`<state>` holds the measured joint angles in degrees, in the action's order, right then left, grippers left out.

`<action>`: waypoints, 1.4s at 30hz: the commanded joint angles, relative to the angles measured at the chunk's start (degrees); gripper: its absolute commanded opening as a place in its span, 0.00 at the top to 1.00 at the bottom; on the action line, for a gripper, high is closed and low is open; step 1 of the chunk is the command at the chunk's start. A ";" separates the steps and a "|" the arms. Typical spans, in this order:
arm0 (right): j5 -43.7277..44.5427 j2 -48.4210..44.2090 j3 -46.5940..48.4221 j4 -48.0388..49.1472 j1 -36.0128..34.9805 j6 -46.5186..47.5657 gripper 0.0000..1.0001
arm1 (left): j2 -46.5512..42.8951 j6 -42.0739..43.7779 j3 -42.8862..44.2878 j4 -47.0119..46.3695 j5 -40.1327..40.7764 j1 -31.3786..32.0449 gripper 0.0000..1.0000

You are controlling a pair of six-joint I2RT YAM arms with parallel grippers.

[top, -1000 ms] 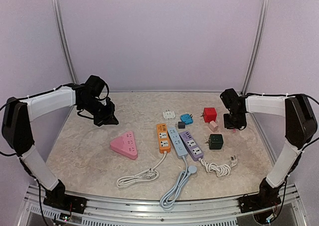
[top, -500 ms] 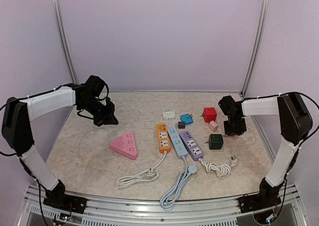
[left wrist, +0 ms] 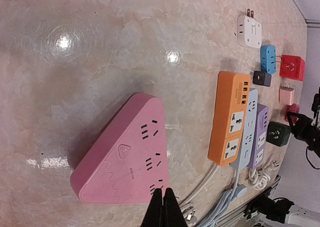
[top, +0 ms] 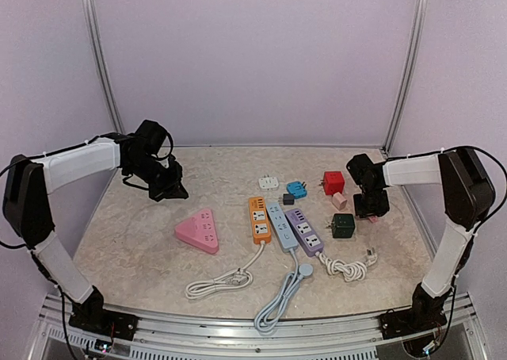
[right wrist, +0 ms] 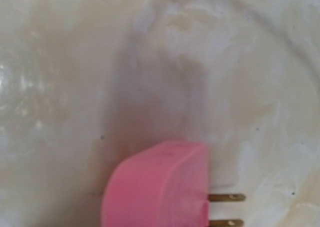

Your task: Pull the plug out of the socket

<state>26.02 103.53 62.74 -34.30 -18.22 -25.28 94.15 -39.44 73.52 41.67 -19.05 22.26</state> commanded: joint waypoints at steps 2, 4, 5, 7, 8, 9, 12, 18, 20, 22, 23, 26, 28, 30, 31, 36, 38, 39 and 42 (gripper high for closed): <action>-1.71 -0.74 -0.79 0.85 0.55 -0.12 0.63 | -0.60 -0.35 -0.97 0.16 0.12 0.44 1.00; -2.08 -1.27 -0.74 0.98 0.56 -0.10 0.62 | -0.55 -0.37 -0.92 0.17 0.16 0.44 1.00; -2.20 -1.41 -0.65 1.06 0.56 -0.07 0.62 | -0.55 -0.37 -0.92 0.09 0.13 0.53 1.00; -2.65 -1.95 -0.46 1.07 0.58 0.01 0.61 | -0.46 -0.37 -0.92 0.08 0.16 0.57 1.00; -2.84 -2.15 -0.36 1.16 0.63 0.09 0.60 | -0.53 -0.37 -0.93 0.06 0.21 0.58 1.00; -2.93 -2.37 -0.26 1.17 0.61 0.10 0.59 | -0.61 -0.37 -0.91 0.08 0.24 0.56 1.00; -3.40 -2.86 0.24 1.02 0.60 0.15 0.58 | -0.67 -0.37 -0.83 0.08 0.24 0.54 1.00; -4.41 -4.20 0.54 1.08 0.59 0.27 0.53 | -1.10 -0.30 -0.84 -0.01 0.50 0.57 1.00; -4.69 -4.70 0.54 1.08 0.56 0.27 0.52 | -1.22 -0.27 -0.84 -0.09 0.50 0.55 1.00; -5.10 -5.17 0.54 1.08 0.57 0.27 0.51 | -1.41 -0.29 -0.89 -0.22 0.59 0.58 1.00; -5.21 -5.51 0.53 1.15 0.60 0.27 0.50 | -1.49 -0.22 -0.93 -0.27 0.59 0.51 1.00; -5.66 -6.36 0.63 1.41 0.62 0.31 0.46 | -1.85 -0.20 -0.83 -0.48 0.74 0.47 1.00; -6.04 -7.16 0.48 2.00 0.61 0.28 0.45 | -2.20 -0.20 -0.97 -0.61 0.92 0.46 1.00; -6.68 -8.23 0.25 2.89 0.58 0.34 0.40 | -2.66 -0.11 -1.08 -0.94 1.31 0.36 1.00; -6.84 -8.93 0.01 3.48 0.60 0.34 0.36 | -2.92 -0.11 -1.21 -1.08 1.48 0.28 1.00; -8.37 -14.05 -1.28 8.43 0.58 0.84 0.15 | -5.25 0.13 -2.00 -2.12 2.99 -0.98 0.94; -8.19 -16.25 -1.48 10.39 0.58 0.99 0.09 | -6.35 0.62 -2.42 -2.61 3.82 -1.78 0.84; -8.04 -17.24 -1.59 11.38 0.63 1.30 0.07 | -7.35 0.93 -2.68 -3.00 4.63 -2.22 0.77; -7.34 -20.55 -2.71 15.74 0.64 2.31 0.02 | -9.84 2.18 -4.08 -4.12 6.45 -3.90 0.44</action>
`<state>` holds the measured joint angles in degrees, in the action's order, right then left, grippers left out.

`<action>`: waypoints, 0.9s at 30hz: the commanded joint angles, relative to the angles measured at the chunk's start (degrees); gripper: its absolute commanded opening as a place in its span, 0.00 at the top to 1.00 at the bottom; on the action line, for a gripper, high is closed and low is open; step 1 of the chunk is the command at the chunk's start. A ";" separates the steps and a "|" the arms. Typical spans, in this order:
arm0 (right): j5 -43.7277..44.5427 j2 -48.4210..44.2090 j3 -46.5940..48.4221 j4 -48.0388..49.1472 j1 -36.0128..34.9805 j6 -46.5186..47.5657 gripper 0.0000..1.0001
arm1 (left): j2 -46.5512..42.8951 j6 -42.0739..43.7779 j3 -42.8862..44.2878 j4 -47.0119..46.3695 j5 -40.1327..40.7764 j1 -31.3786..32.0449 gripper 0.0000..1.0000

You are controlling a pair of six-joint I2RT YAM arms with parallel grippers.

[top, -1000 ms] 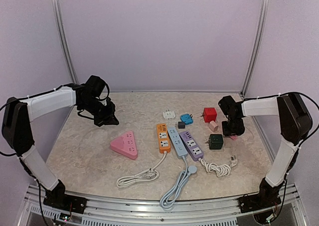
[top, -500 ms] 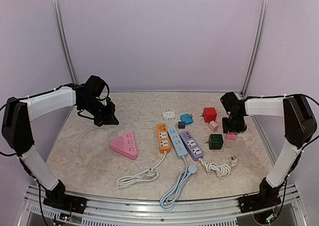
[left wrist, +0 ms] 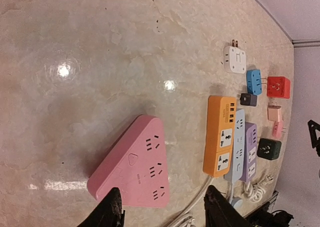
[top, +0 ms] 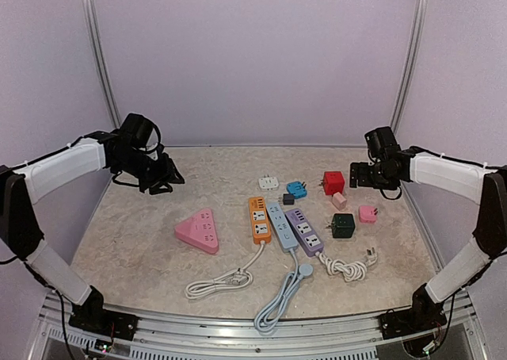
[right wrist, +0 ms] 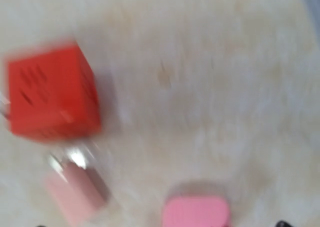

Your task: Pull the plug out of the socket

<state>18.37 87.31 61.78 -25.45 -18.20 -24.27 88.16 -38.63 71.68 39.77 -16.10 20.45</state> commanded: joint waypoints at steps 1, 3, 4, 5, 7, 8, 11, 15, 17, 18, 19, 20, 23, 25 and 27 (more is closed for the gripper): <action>0.62 -5.54 -2.54 8.81 0.58 1.74 0.01 | -4.55 1.82 -2.66 -2.64 4.36 -2.66 0.15; 1.70 -8.41 -4.96 13.69 0.61 2.55 0.00 | -5.96 2.83 -3.75 -3.13 6.10 -3.96 0.01; 1.99 -9.84 -6.63 16.47 0.64 3.21 0.00 | -6.86 3.23 -4.31 -3.38 7.34 -4.63 0.01; 2.09 -11.30 -8.17 19.58 0.70 3.95 0.00 | -7.43 3.60 -4.92 -3.77 8.64 -5.24 0.01; 2.42 -14.03 -11.40 24.88 0.83 5.28 0.00 | -9.38 4.20 -6.16 -4.72 10.68 -6.58 0.01; 3.23 -14.81 -12.68 27.54 0.87 5.59 0.00 | -10.08 4.37 -6.77 -5.22 11.20 -7.43 0.01; 5.27 -16.12 -17.31 34.91 1.14 8.61 0.00 | -13.24 4.82 -9.40 -8.11 14.82 -9.99 0.01; 9.61 -18.46 -25.31 47.59 1.26 13.32 0.00 | -17.71 7.34 -15.13 -15.33 20.81 -13.41 0.01; 11.85 -19.40 -30.38 57.09 1.67 16.25 0.00 | -18.86 10.60 -18.69 -19.90 21.86 -15.63 0.01; 12.16 -19.46 -32.85 61.85 2.14 17.80 0.00 | -19.50 12.66 -20.81 -23.23 22.51 -16.99 0.01; 12.35 -19.35 -35.50 66.33 2.98 18.90 0.00 | -19.89 14.14 -23.53 -28.13 22.62 -18.11 0.01; 12.30 -19.10 -37.94 70.50 3.77 19.69 0.00 | -20.30 16.96 -26.08 -32.35 21.31 -19.41 0.01; 10.05 -16.98 -43.85 79.83 7.25 19.19 0.00 | -20.76 21.64 -34.29 -46.44 15.82 -24.10 0.01; 6.86 -15.38 -45.11 82.66 10.21 16.61 0.00 | -19.81 21.19 -38.78 -53.49 13.91 -26.75 0.01; 4.07 -14.77 -45.11 82.66 12.30 16.66 0.00 | -18.34 22.52 -41.06 -59.30 14.34 -28.62 0.01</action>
<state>26.85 70.83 17.82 46.17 -9.74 -7.35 68.12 -21.23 34.87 -1.06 0.51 -4.89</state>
